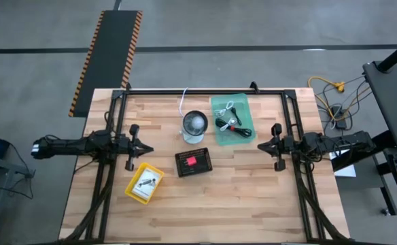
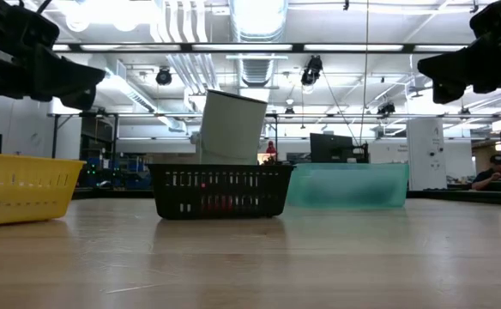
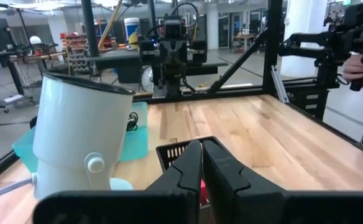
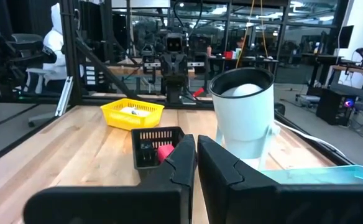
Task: Pick and place items into bin
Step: Return to Home Position
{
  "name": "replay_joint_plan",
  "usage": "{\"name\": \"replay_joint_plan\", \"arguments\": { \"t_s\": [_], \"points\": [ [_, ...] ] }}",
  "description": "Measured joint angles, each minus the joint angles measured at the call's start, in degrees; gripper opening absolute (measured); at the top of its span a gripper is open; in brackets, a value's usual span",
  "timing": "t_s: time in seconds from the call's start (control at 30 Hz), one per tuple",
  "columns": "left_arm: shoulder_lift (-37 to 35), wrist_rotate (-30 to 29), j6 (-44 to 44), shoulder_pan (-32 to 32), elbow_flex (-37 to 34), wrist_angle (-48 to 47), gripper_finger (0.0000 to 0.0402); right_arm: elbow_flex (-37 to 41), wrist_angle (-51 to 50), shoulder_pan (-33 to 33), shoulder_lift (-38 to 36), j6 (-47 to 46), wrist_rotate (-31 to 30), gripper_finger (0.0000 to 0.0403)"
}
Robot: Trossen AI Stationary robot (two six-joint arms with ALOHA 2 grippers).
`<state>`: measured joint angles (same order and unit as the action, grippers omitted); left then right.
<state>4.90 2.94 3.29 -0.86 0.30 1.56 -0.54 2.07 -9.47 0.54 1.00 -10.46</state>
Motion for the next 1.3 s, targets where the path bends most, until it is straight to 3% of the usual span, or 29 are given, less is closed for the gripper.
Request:
{"name": "replay_joint_plan", "arguments": {
  "t_s": [1.3],
  "points": [
    [0.7, -0.1, 0.1, -0.1, 0.0, 0.9, 0.0000, 0.0, 0.0, 0.0, 0.0, -2.3, 0.0, 0.0009]
  ]
}}
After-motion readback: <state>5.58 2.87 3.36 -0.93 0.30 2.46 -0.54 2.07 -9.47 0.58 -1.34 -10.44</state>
